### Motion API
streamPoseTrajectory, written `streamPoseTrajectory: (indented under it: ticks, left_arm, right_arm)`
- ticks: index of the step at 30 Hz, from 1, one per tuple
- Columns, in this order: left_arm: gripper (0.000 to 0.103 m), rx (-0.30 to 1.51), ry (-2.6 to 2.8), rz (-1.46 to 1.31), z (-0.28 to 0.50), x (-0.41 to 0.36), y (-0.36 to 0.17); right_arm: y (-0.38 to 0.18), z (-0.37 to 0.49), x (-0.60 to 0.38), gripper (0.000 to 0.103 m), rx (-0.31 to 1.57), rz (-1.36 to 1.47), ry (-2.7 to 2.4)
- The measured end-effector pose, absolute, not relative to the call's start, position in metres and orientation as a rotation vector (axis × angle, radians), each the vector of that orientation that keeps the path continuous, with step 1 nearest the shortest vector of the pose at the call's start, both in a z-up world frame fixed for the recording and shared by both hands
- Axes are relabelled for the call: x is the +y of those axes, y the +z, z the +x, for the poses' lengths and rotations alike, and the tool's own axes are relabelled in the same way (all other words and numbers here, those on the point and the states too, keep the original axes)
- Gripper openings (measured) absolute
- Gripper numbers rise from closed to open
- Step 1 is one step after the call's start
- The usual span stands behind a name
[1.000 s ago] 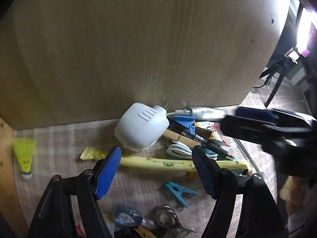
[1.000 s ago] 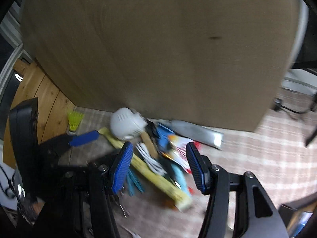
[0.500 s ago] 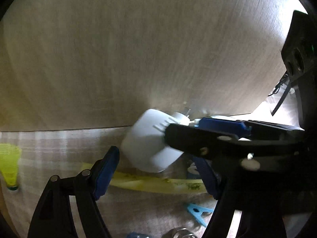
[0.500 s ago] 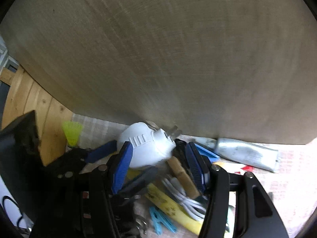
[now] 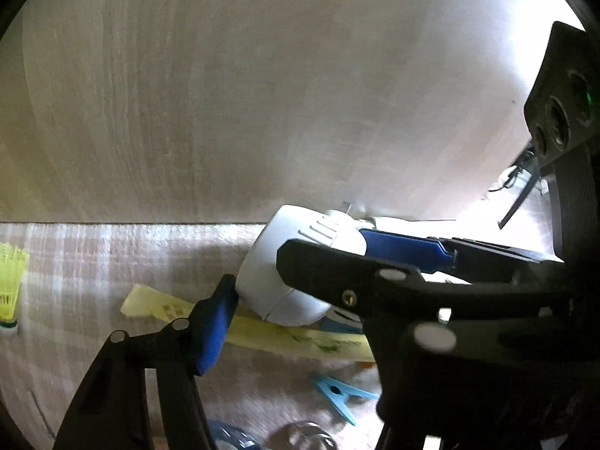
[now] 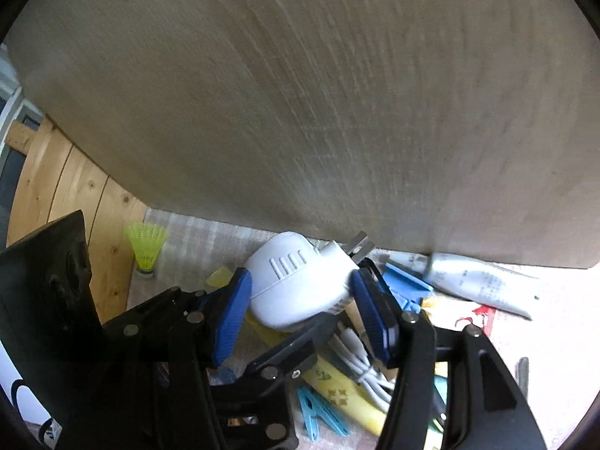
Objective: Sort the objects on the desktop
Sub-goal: 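Grasp the white plug adapter with the right tool, then carry the plug adapter with the right tool into the black tray and release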
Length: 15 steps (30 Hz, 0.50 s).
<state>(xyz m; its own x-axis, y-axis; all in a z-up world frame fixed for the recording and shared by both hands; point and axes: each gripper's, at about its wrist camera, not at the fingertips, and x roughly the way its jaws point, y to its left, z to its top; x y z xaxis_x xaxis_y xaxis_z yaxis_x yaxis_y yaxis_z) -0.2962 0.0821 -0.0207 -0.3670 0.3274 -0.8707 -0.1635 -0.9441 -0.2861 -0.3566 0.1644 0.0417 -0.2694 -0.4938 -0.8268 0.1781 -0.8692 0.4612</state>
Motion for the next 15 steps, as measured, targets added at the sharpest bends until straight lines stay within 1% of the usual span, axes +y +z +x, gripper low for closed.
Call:
streamPoseTrajectory:
  ticks: [5,12,15]
  left_arm:
    - [0.059,-0.186,2.362,-1.546,-0.282,0.103,-0.007]
    - [0.059,-0.137,2.351,-1.522,-0.248,0.156,0.013]
    - [0.059,-0.159,2.35,-1.494,-0.242,0.159,0.026]
  right_arm:
    - [0.057,-0.34,0.179,0.056,-0.391,1.557,-2.181]
    - [0.081,-0.306,0.219,0.056,-0.397,1.548,-2.221]
    - [0.091,-0.291,0.248,0.056,-0.431,1.535,-2.249]
